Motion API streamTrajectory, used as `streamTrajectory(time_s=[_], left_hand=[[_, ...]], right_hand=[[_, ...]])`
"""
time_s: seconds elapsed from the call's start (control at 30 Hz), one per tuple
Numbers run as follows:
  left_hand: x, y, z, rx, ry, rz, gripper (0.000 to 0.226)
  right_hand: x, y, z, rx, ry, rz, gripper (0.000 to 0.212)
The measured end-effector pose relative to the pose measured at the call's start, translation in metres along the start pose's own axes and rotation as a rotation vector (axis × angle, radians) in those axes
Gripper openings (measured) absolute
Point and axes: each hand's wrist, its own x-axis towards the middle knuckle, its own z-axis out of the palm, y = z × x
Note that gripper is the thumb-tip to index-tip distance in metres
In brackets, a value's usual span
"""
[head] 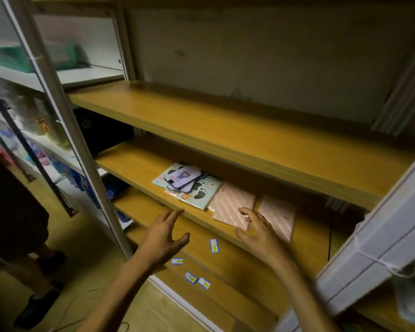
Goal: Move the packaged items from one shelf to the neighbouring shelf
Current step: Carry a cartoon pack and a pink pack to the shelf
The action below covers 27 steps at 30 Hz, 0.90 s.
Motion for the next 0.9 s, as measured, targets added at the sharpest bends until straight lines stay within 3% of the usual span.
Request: streamTrajectory(time_s=[0.33,0.7,0.9], left_hand=[[0.091,-0.065,-0.006,-0.003,-0.076,0.030,0.077],[0.192,-0.133,0.004,0.087,-0.137,0.230,0.076],[0.212,-0.151,0.015,0.028,-0.225,0.150,0.093]], right_hand=[[0.045,0.014,0.019,-0.104,0.098,0.198,0.059],[0.053,0.011,0.065,-0.512,0.292,0.520,0.090],[0.058,-0.009,0.088,-0.435,0.353,0.646,0.094]])
